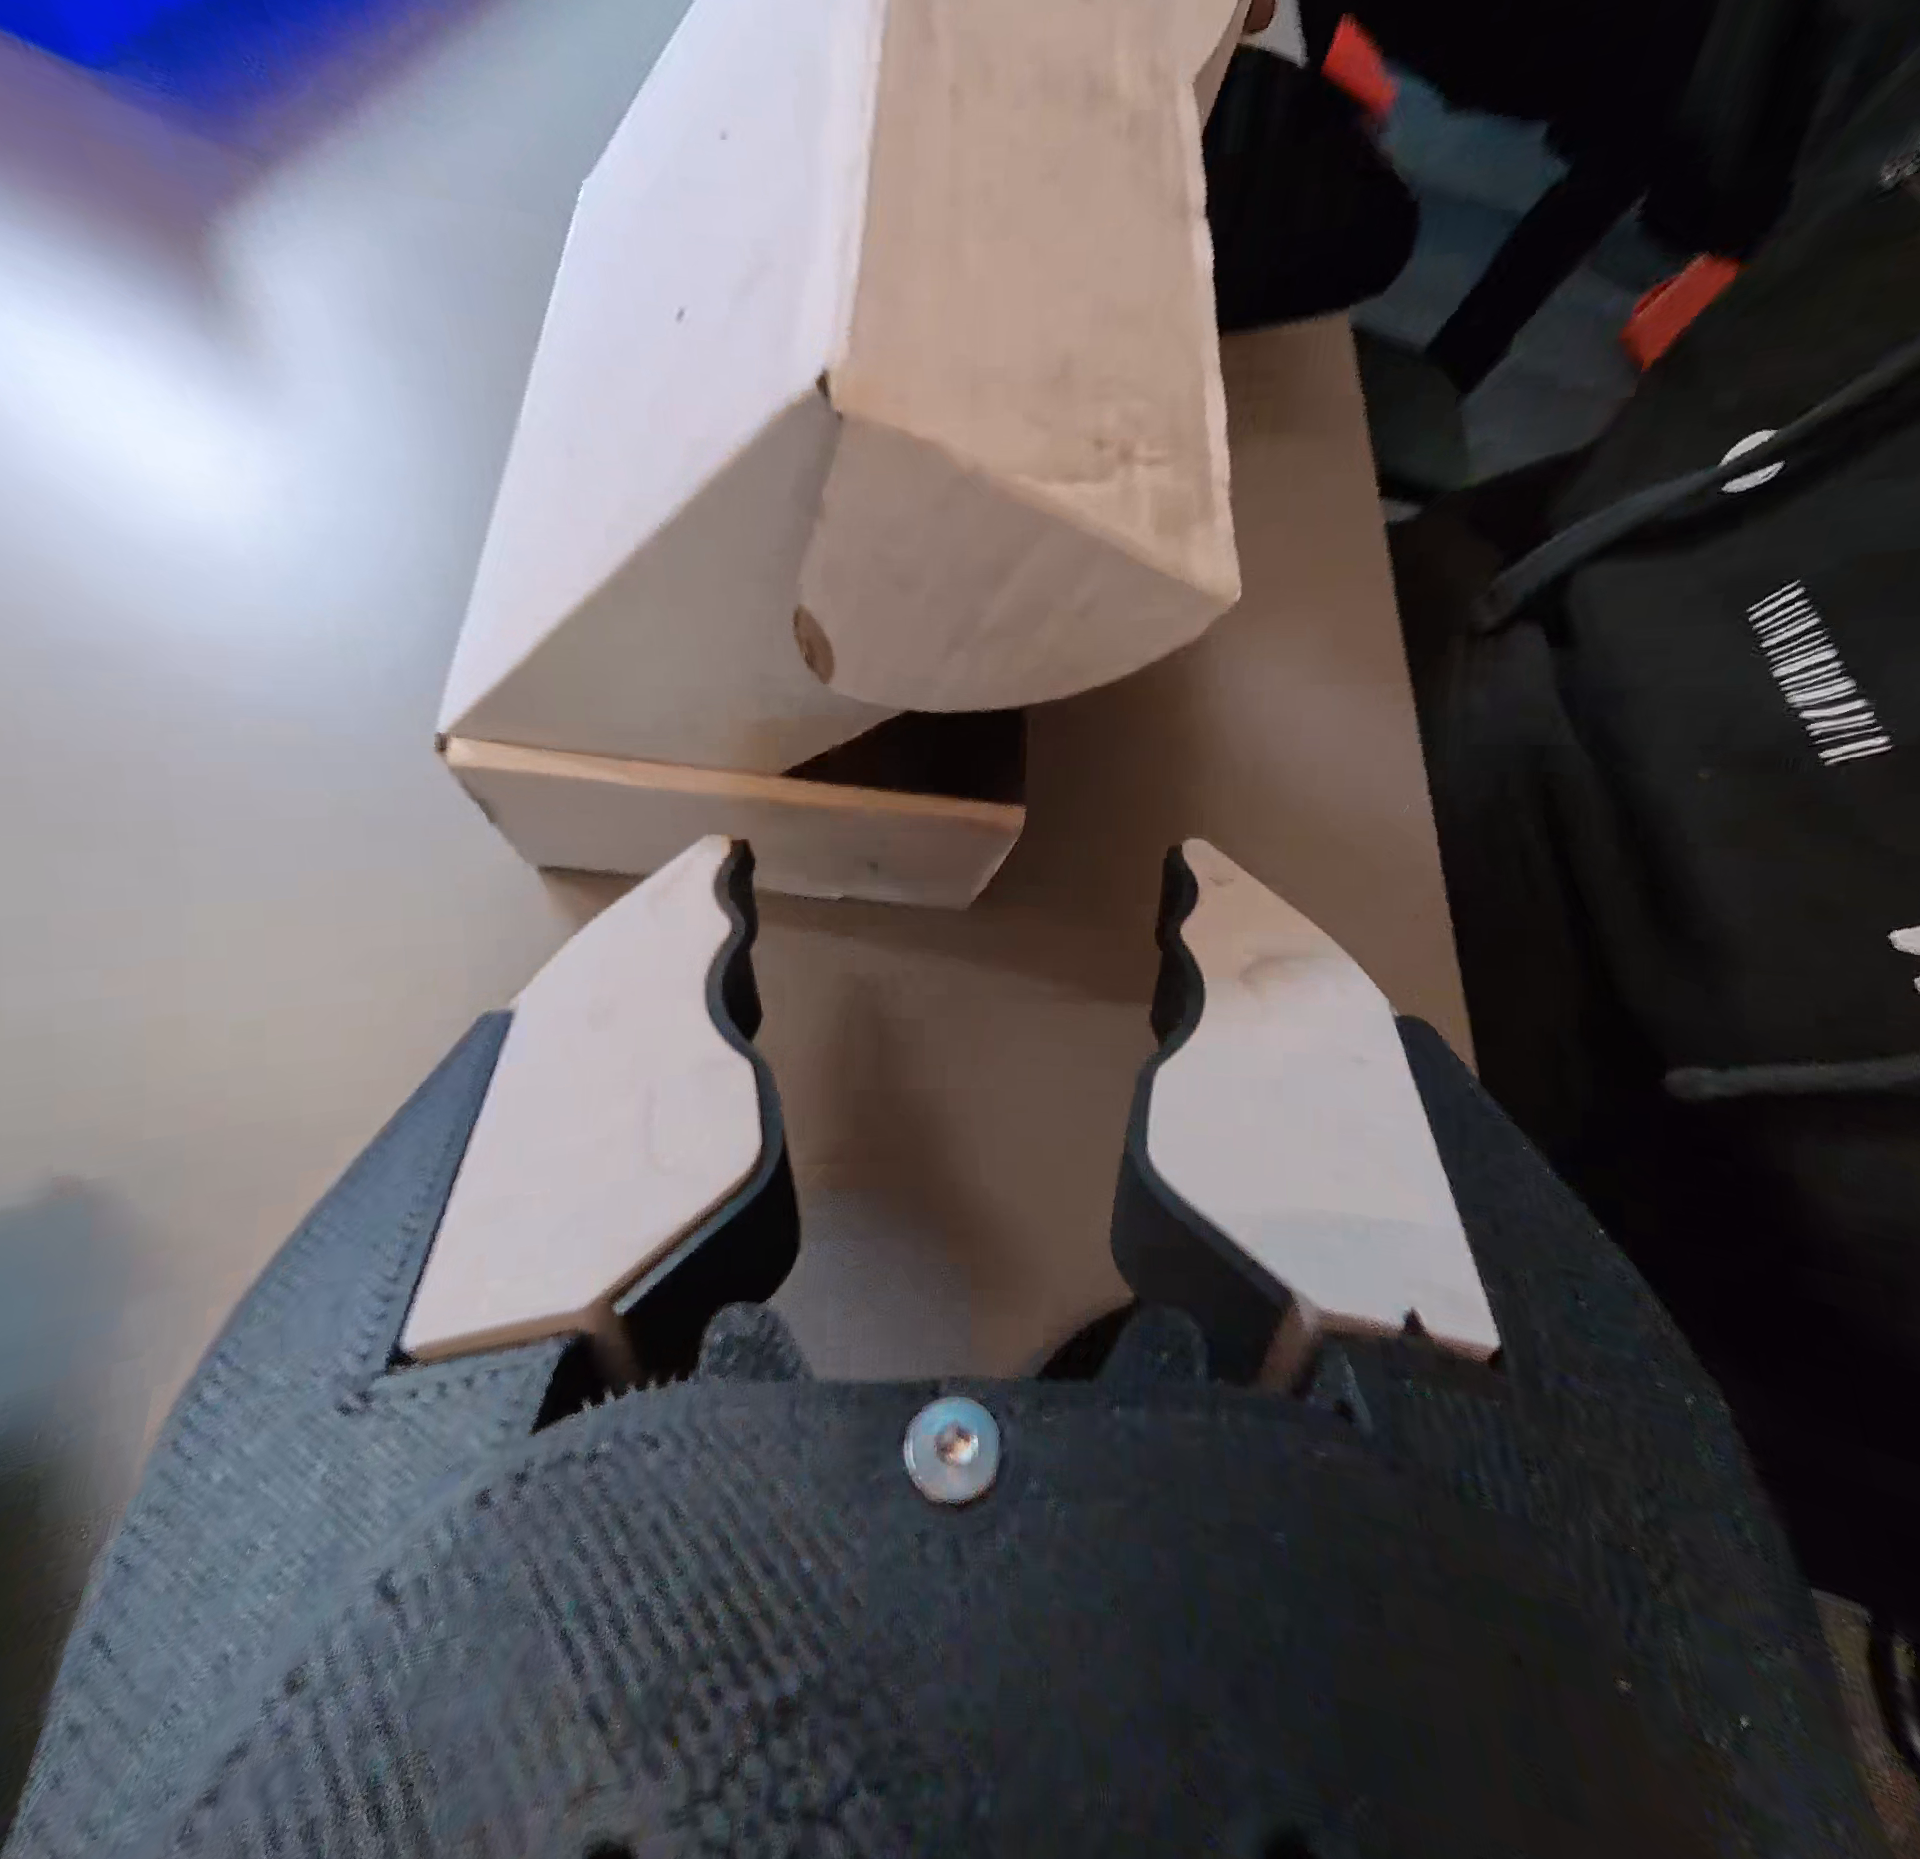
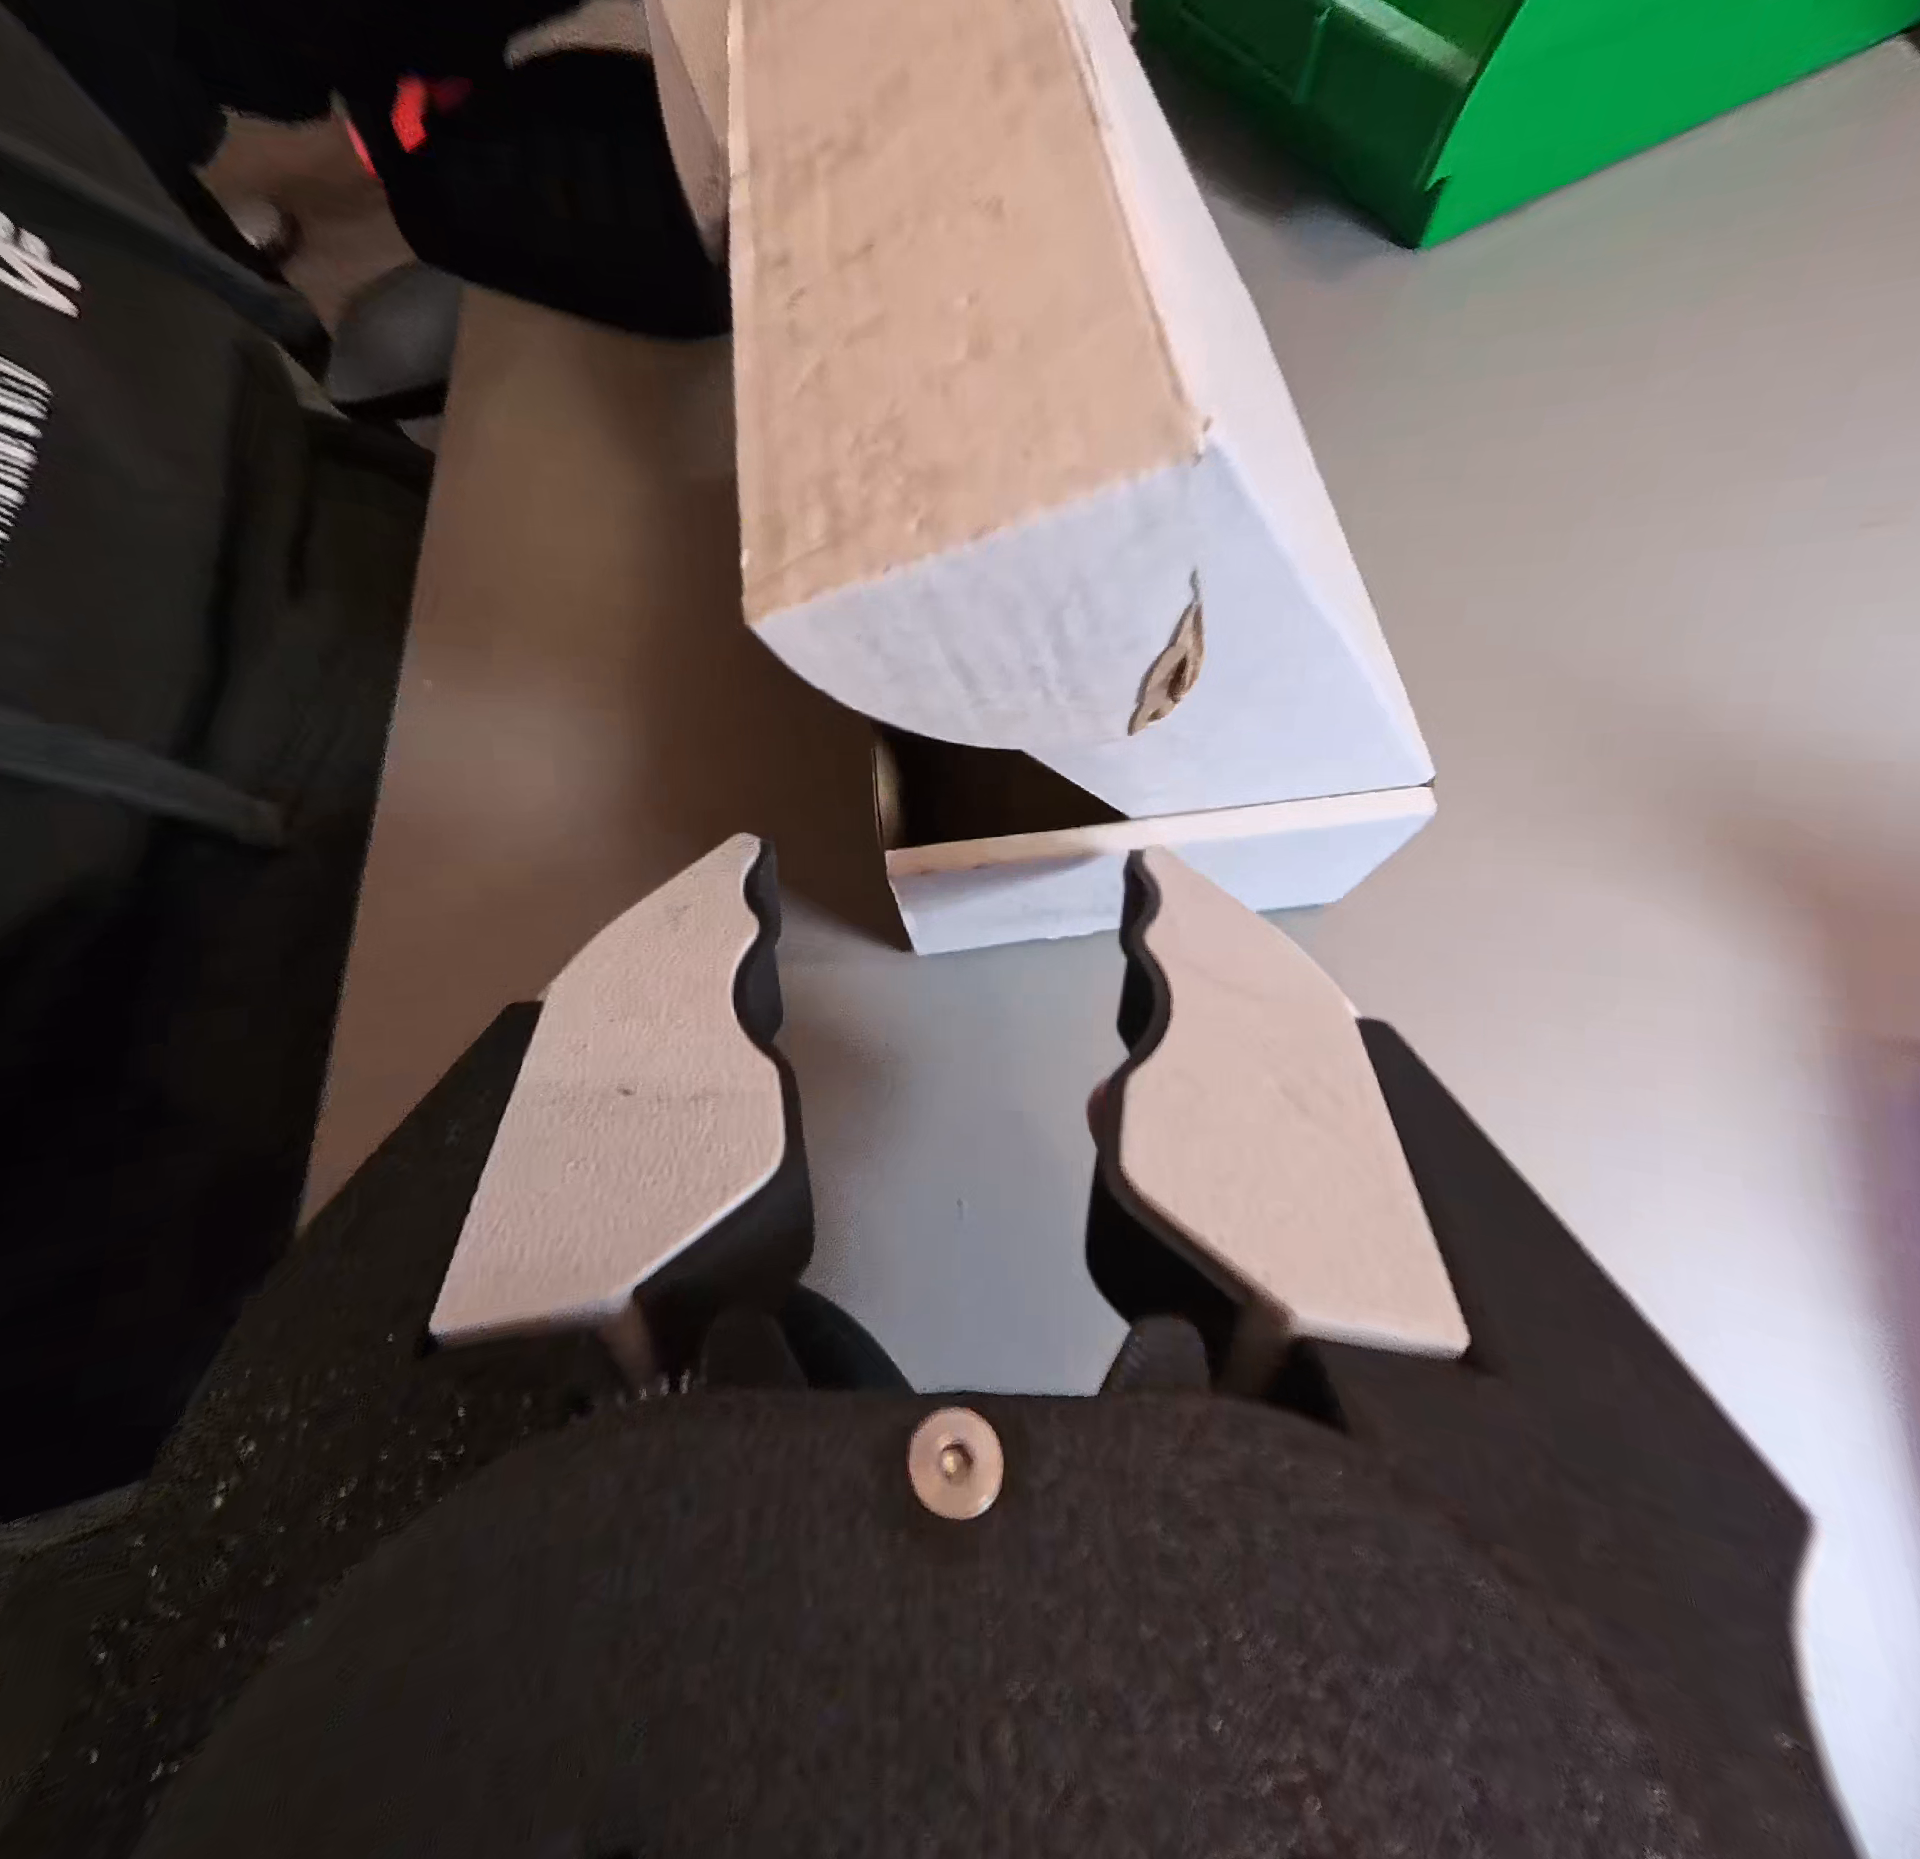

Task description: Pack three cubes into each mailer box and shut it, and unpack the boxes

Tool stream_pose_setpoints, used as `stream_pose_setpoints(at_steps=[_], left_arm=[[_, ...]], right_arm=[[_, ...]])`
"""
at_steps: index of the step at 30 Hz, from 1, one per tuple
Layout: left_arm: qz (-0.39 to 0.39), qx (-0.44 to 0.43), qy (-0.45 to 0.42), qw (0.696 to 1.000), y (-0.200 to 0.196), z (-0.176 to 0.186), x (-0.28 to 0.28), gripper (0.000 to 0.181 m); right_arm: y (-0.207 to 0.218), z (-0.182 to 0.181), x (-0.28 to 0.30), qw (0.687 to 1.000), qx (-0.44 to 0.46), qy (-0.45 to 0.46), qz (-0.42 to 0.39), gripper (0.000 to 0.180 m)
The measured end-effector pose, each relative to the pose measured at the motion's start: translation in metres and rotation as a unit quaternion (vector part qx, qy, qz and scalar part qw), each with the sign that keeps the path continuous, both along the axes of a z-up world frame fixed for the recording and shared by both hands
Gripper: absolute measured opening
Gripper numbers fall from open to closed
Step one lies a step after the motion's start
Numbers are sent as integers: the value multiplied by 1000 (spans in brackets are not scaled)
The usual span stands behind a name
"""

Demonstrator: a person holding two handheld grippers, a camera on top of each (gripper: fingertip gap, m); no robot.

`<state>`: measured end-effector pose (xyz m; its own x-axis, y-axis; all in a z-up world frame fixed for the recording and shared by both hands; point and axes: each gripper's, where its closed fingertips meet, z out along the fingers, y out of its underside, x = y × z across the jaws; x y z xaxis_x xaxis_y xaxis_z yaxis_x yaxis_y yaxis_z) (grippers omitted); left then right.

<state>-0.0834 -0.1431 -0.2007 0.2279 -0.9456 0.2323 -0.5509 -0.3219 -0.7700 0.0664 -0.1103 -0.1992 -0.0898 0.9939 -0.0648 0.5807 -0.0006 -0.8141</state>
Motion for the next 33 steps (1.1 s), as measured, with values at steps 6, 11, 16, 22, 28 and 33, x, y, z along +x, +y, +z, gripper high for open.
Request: stream_pose_setpoints(at_steps=[6,11,16,22,28,33], left_arm=[[81,159,8,984,20,25,-16,70],[99,283,-1,954,16,48,1,71],[107,322,59,939,17,45,8,50],[108,233,80,963,2,32,11,46],[110,69,80,988,-19,27,16,46],[116,-54,71,989,-32,13,20,45]], right_arm=[[30,10,13,974,213,-16,-75,84],[23,40,-2,948,304,46,-84,85],[5,51,-13,945,318,52,-51,62],[-11,43,-7,962,270,22,-27,49],[-24,31,-4,986,168,-16,-18,48],[-34,18,0,996,69,-49,-22,46]])
